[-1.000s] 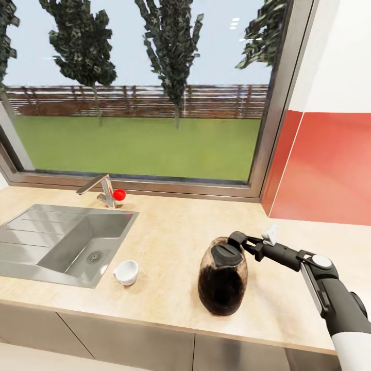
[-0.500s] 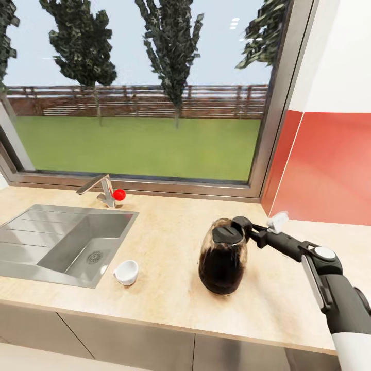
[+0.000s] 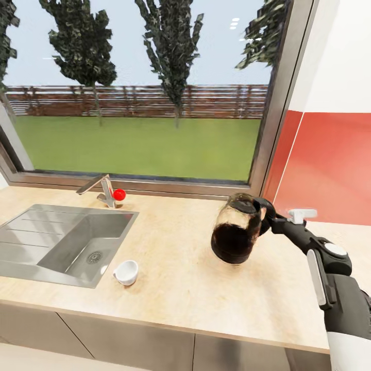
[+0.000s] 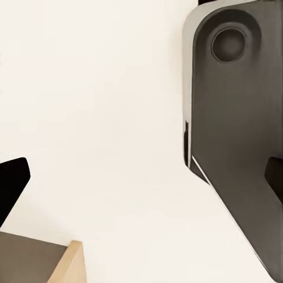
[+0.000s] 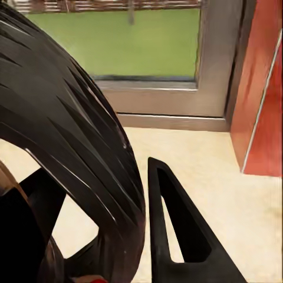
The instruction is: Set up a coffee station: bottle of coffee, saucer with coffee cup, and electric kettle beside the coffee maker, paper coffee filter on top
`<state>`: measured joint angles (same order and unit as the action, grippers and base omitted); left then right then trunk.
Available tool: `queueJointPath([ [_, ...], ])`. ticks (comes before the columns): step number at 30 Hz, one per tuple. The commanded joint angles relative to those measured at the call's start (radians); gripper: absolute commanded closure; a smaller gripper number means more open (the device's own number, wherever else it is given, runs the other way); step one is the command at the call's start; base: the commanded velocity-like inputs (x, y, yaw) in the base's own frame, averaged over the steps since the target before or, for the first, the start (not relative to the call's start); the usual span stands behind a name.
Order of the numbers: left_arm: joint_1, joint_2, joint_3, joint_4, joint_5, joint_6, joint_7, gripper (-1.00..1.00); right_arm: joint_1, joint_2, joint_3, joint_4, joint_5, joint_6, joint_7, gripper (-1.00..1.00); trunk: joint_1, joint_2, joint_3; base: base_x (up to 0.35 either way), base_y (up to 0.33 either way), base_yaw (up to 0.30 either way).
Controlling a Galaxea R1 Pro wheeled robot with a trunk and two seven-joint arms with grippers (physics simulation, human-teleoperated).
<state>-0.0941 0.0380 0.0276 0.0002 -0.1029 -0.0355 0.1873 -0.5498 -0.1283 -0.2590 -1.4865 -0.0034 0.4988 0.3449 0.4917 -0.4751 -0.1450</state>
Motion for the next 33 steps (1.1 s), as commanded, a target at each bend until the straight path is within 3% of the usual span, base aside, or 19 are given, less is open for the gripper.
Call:
queueJointPath([
  [1, -0.001, 0.001, 0.003, 0.001, -0.011, -0.003, 0.003, -1.0, -0.001, 0.015, -0.019, -0.003, -0.012, 0.021, -0.024, 1.0, 0.0, -0.002, -0.002, 0.0, 0.0, 0.0],
  [8, 0.0, 0.005, 0.002, 0.003, -0.009, -0.004, 0.004, -1.0, 0.0, 0.065, -0.052, -0.012, -0.012, 0.053, -0.213, 1.0, 0.0, -0.002, -0.002, 0.0, 0.0, 0.0],
  [21, 0.005, 0.007, 0.013, -0.002, -0.001, -0.004, 0.008, -1.0, 0.001, 0.09, -0.045, -0.011, -0.013, 0.057, -0.217, 1.0, 0.0, -0.002, -0.002, -0.001, 0.0, 0.0],
  [27, 0.005, 0.002, 0.019, -0.01, 0.003, -0.004, 0.011, -1.0, 0.002, 0.089, -0.045, -0.011, -0.013, 0.055, -0.215, 1.0, 0.0, -0.002, -0.002, -0.252, 0.111, 0.021],
  [33, 0.005, 0.002, 0.021, -0.011, 0.005, -0.003, 0.011, -1.0, 0.004, 0.09, -0.044, -0.01, -0.013, 0.054, -0.215, 1.0, 0.0, -0.002, 0.002, -0.291, 0.212, 0.224],
])
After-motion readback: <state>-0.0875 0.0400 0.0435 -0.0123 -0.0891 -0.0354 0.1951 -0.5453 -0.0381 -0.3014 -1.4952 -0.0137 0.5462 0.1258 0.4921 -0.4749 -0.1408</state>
